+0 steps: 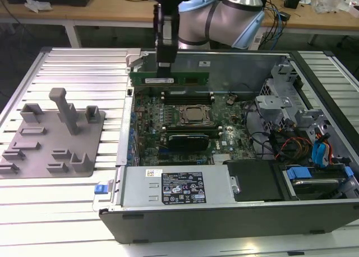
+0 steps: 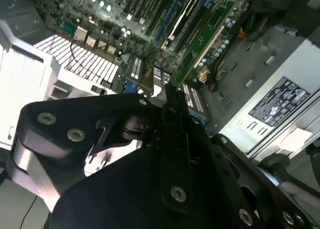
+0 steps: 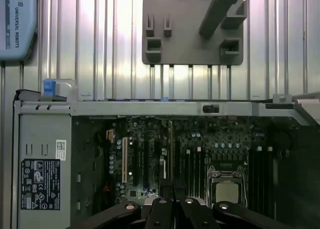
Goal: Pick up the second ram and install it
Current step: 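Pick up the second ram and move it above second insertion slot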
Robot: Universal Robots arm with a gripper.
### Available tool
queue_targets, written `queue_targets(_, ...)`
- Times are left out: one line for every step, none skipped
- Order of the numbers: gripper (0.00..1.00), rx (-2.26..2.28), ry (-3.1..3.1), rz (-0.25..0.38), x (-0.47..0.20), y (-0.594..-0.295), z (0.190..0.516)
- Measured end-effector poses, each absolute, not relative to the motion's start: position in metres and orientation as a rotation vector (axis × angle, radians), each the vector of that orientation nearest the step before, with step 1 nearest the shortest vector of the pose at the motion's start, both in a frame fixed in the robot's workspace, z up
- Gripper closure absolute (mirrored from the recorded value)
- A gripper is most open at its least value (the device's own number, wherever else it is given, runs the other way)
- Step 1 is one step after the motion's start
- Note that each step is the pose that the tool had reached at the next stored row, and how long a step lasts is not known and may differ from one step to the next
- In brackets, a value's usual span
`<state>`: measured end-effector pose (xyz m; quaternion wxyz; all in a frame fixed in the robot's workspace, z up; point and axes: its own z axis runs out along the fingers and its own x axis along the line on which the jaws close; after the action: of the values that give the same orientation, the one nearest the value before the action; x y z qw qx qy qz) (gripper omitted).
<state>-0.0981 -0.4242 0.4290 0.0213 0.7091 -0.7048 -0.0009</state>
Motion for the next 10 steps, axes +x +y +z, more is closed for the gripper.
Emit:
queue_targets(0.91, 2.198, -2.185, -0.003, -0.094, -0.424, 0.429)
queue_targets(0.91, 2.198, -2.185, -0.003, -0.09, -0.424, 0.429)
queue_targets(0.91, 2.198, -2.185, -0.003, -0.083, -0.424, 0.429)
queue_targets(0.91, 2.198, -2.185, -0.003, -0.078, -0.424, 0.429)
queue_targets(0.91, 2.198, -2.184, -0.003, -0.075, -0.424, 0.429)
queue_targets(0.91, 2.198, -2.185, -0.003, -0.067, -0.424, 0.428)
queue_targets(0.91, 2.198, -2.185, -0.003, -0.063, -0.424, 0.428)
queue_targets(0.91, 2.198, -2.184, -0.003, -0.06, -0.424, 0.428)
queue_targets(0.91, 2.198, -2.184, -0.003, -0.054, -0.424, 0.427)
queue_targets(0.91, 2.198, -2.185, -0.003, -0.05, -0.424, 0.426)
